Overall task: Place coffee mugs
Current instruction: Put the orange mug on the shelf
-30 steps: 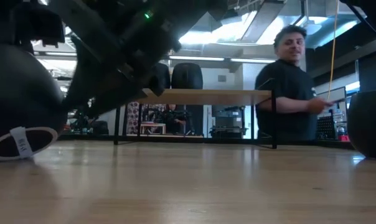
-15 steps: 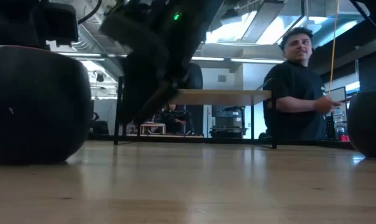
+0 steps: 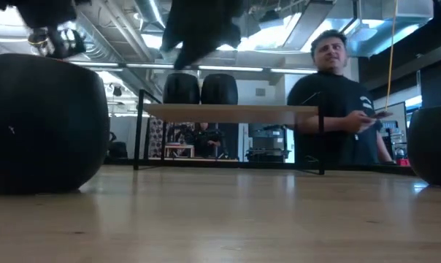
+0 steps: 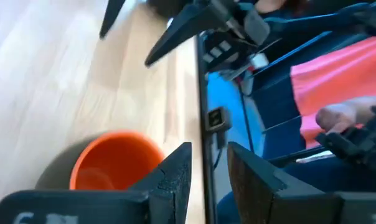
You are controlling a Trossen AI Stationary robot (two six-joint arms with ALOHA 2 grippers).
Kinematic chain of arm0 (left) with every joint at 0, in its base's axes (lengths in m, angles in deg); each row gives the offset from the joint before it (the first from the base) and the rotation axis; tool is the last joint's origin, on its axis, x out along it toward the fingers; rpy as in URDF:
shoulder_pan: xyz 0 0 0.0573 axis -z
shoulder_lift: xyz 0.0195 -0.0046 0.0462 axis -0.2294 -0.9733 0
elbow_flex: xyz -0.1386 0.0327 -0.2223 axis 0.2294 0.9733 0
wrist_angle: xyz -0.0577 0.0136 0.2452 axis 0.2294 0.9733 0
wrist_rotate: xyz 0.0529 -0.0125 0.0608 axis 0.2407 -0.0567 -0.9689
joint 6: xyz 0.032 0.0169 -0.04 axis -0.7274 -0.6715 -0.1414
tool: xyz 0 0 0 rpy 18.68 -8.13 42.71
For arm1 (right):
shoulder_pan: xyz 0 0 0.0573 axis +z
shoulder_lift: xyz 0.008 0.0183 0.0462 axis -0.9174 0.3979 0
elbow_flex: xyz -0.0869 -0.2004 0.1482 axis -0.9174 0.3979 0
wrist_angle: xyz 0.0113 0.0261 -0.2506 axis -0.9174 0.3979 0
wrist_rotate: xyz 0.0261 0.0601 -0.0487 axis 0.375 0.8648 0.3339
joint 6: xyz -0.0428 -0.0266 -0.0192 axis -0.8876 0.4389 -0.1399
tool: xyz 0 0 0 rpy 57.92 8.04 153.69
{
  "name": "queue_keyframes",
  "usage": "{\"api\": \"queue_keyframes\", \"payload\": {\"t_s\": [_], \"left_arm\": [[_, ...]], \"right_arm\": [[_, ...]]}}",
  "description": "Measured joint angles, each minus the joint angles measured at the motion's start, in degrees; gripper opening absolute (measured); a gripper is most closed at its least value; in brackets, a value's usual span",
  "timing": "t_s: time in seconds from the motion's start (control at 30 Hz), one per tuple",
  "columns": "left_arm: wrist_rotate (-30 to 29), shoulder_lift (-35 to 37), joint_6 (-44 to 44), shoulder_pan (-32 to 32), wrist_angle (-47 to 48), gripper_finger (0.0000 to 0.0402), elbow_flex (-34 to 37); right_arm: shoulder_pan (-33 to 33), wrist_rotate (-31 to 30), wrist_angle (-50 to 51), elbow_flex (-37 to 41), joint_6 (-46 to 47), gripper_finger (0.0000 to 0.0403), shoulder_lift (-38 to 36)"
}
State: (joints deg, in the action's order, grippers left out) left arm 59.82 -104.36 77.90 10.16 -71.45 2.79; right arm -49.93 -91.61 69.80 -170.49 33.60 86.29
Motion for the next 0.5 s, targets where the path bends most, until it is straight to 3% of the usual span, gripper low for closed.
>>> {"api": "queue_keyframes", "payload": {"t_s": [0.2,0.37,0.5], "left_arm": [[-2.90,4.04,0.88,0.13,4.19,0.0096,-1.66],[-5.88,0.59,1.82,1.56,19.09,0.0096,-1.57],[-8.41,-2.96,3.30,1.48,19.09,0.0096,-1.55]], "right_arm": [[0.03,0.80,-1.27,0.00,2.21,0.0191,-3.70],[1.49,0.23,-5.15,0.04,3.93,0.0191,-2.98],[1.45,0.62,-6.03,0.24,5.17,0.0191,-1.01]]}}
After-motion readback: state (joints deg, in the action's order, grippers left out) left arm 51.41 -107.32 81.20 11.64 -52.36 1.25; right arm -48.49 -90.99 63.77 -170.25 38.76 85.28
